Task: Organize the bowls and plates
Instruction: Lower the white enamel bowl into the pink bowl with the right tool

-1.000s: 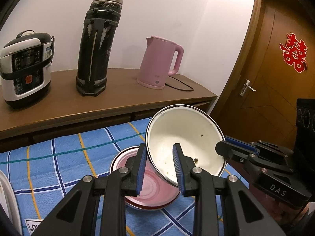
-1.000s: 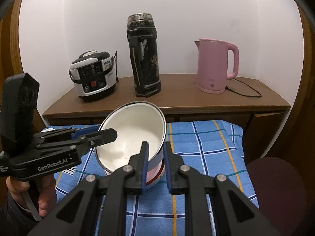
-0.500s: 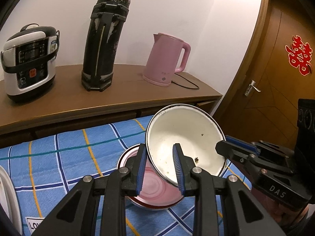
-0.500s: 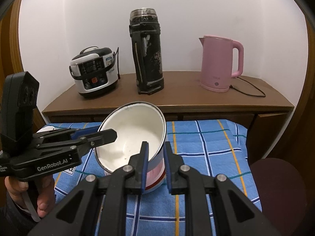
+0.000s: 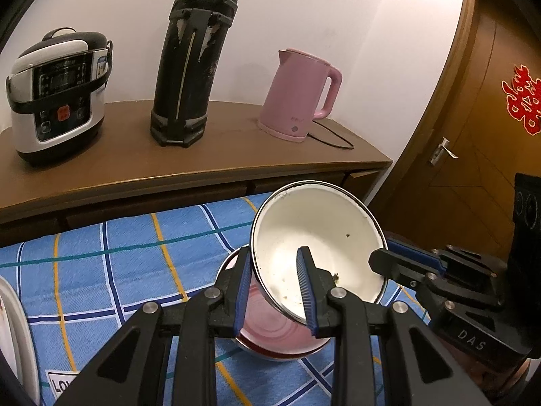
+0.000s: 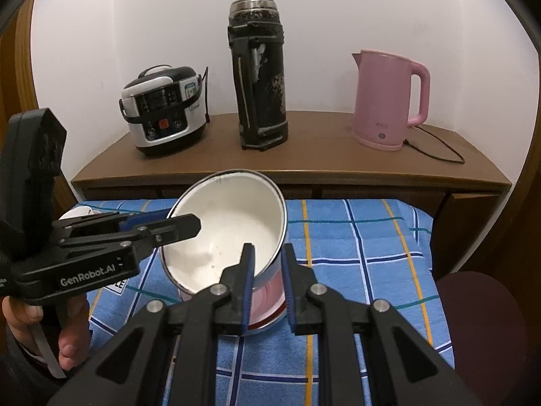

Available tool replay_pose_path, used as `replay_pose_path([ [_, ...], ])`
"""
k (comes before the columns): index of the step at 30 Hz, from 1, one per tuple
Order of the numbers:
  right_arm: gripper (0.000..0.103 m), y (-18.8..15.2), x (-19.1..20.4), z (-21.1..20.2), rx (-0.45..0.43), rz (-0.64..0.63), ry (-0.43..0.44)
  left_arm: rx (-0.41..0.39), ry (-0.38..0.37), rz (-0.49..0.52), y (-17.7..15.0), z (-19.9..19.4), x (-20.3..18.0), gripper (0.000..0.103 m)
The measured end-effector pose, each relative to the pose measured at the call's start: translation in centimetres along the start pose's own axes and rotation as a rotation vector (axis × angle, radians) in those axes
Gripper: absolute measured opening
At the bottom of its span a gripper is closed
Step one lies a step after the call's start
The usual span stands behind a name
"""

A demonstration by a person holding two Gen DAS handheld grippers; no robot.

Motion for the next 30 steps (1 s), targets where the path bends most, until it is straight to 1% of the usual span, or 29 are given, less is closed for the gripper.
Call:
replay_pose_path([
  [8,0.019,-0.3,0.2,1.0,0.031,-0.004,0.002,0.013,0.013,-0.006,0.0,0.2,0.3,0.030],
  [30,0.020,-1.3,-0.4,2.8,0.094,0.009,-0.006,0.103,0.051,0.020,-1.0,2.1,0.5,0.030],
])
Point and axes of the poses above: each gripper's, at about its wrist camera, not at the fingertips, and z roughly the way its jaws point, x to its left, y to its top, the point moved 8 cm from there along z, roughly the way its jaws point, and after that the axes turned 5 degrees about x, right-handed, at the moved point
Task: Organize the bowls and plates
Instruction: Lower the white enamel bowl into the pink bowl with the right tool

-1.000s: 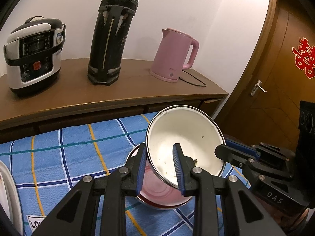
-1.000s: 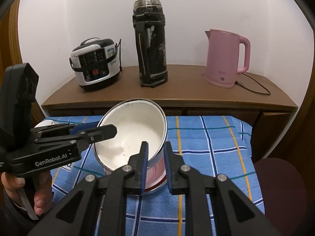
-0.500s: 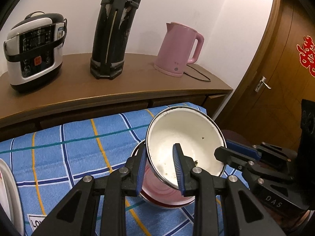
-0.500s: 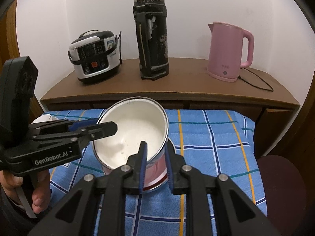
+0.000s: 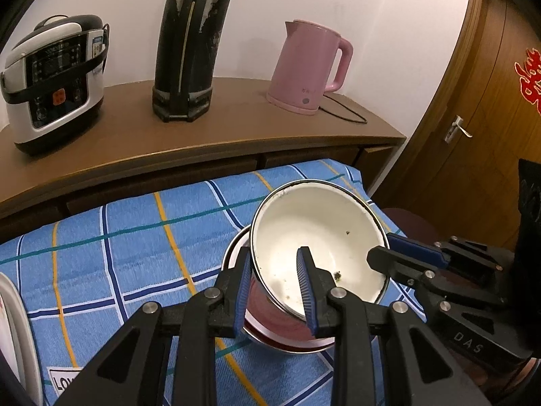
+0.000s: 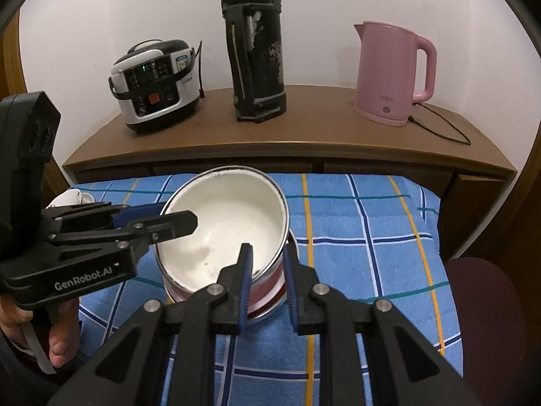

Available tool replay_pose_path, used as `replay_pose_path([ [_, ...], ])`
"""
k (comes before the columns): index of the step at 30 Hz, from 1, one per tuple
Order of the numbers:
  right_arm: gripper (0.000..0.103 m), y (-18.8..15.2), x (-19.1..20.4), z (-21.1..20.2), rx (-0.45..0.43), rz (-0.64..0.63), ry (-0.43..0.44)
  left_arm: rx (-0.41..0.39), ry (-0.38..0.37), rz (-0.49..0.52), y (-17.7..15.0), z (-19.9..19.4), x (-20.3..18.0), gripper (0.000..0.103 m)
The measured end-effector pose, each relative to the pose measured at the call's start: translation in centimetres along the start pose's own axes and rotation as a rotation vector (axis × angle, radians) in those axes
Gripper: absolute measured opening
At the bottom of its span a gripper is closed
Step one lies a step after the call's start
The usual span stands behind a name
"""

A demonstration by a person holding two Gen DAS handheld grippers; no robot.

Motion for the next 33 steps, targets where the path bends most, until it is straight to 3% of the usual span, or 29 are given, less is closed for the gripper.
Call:
replay_pose_path([
  [33,0.022,-1.0,0.2,1.6,0.061,-0.016,-0.003,0.057,0.024,0.014,-0.5,0.9,0.0,0.030],
])
Point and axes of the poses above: each gripper's, at about its wrist camera, not at the fingertips, and z roughly the way its jaws point, x to its left, y to its top, the point moved 8 cm from there along z, roughly the way its jaws point, and after that the axes turned 5 degrees about x, right-handed, at the moved point
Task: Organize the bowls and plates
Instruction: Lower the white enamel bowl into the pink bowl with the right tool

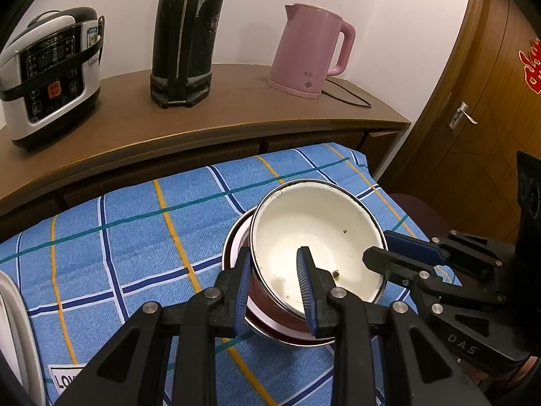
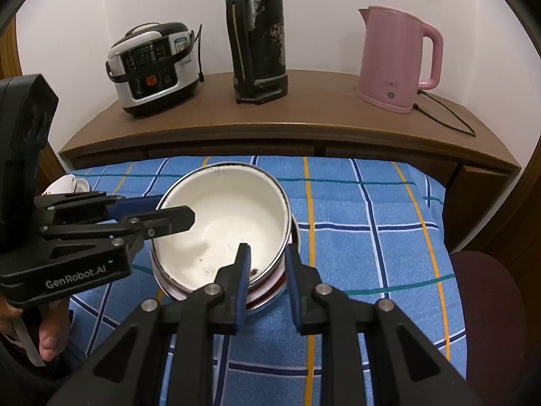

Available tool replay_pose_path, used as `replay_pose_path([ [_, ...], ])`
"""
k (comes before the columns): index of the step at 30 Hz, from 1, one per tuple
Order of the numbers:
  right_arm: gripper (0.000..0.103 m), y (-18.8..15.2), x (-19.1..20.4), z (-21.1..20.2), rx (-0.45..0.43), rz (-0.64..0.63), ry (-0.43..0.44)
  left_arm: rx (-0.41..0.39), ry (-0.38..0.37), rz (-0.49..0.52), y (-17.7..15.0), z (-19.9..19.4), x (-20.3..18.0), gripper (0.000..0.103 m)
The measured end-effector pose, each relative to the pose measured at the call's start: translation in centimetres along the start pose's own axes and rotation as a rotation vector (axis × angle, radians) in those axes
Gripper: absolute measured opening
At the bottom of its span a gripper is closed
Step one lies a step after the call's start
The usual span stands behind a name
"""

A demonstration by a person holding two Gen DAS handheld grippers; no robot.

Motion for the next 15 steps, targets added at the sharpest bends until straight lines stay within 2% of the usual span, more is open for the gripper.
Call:
replay_pose_path([
  [15,0.022,-0.52,0.07,0.56,0.028,-0.003,0.008,0.021,0.012,0.010,-0.34,0.26,-0.13,0.030],
])
Point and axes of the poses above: each gripper's, at about its wrist camera, not at the fingertips, and z roughly the way its jaws point, x to its left, y to its top, the point moved 8 cm from there along z, roughly the way its jaws point, and after that the axes turned 5 degrees about x, right-handed, at the moved point
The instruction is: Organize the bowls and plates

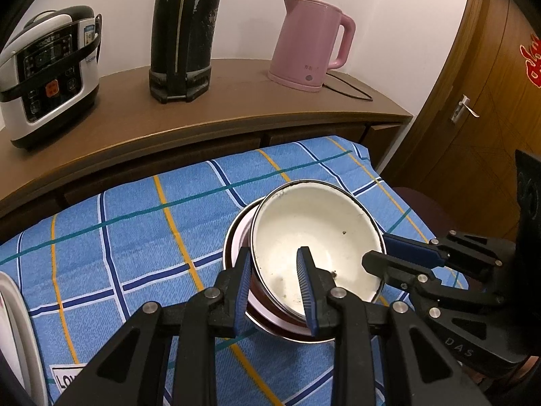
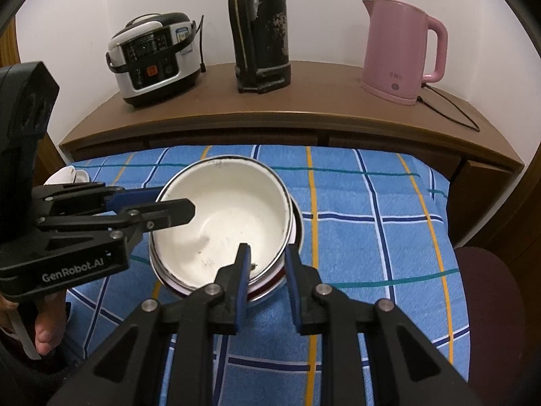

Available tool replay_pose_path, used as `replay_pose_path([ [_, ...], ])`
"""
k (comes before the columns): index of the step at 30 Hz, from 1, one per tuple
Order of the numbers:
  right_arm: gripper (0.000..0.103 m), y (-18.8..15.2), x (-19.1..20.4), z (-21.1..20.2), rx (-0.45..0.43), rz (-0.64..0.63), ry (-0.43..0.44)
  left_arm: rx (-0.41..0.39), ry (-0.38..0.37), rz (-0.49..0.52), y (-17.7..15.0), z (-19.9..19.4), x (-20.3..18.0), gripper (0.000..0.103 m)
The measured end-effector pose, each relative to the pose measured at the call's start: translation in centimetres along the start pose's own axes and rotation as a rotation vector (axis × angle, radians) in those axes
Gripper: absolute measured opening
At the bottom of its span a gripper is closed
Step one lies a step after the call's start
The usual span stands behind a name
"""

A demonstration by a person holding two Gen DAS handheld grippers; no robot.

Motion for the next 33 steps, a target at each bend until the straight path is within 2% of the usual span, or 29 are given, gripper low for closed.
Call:
replay_pose_path([
  [14,0.022,-0.23,0.00,0.28,0.007,0.001,-0.002,-0.002,0.012,0.019,-0.06,0.34,-0.22,0.030],
  [33,0.022,-0.17,-0.16,0.23,0.004,0.003,0.008,-0.019,-0.010,0.013,0.03,0.44,-0.08,0.030],
])
Point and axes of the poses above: each gripper's, at about its wrist camera, not at the fingertips, and z roughly the way its jaws point, x to its left, y to its top, the point moved 8 cm from there along z, roughly the way its jaws point, and after that the axes turned 5 degrees about x, right-handed, at the moved point
